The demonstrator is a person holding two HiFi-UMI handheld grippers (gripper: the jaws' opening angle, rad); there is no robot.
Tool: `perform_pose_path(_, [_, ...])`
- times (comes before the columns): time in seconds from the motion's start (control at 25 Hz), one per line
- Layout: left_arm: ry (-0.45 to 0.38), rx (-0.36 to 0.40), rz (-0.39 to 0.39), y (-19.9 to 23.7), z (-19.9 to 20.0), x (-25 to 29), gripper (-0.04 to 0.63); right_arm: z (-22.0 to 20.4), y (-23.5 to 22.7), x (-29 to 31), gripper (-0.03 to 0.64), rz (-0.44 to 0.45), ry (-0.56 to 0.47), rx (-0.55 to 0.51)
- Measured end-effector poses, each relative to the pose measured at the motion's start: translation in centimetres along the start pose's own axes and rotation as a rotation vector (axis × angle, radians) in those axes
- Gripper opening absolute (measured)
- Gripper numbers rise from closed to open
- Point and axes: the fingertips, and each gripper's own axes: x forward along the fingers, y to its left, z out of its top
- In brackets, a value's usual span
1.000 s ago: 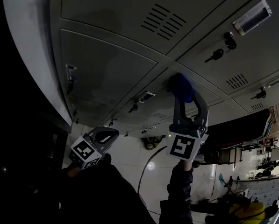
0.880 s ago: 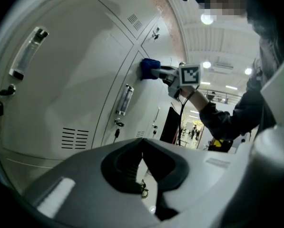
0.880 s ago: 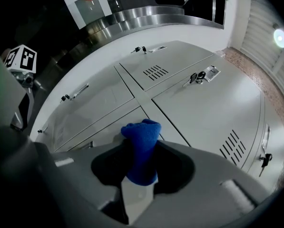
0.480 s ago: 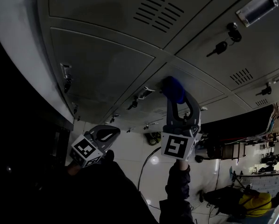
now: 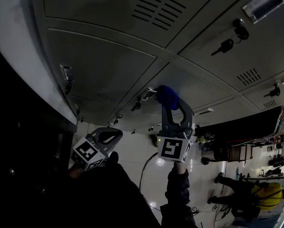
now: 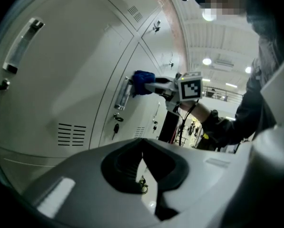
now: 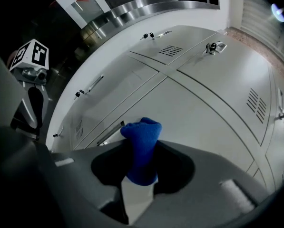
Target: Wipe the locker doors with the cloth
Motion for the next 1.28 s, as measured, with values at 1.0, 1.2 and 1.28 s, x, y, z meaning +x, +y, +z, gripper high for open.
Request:
perform_pose_path(1.0, [0.032, -0.012, 0.033, 0.2, -1.1, -0.4, -0.020, -8.3, 10.1, 3.0, 0.124, 0.179, 0.088, 0.072])
perform_pose_path(1.2, [0.036, -0.012, 0.046, 0.2, -1.2, -0.8, -0.020, -10.6, 13.1, 3.8, 0.124, 0.239, 0.129, 0.084])
perform_pose_path(1.28, [0.039, -0.012, 0.053, 0.3, -1.3, -1.0, -0.020, -11.4, 14.3, 4.2, 0.126, 0.264, 0.142, 0.091])
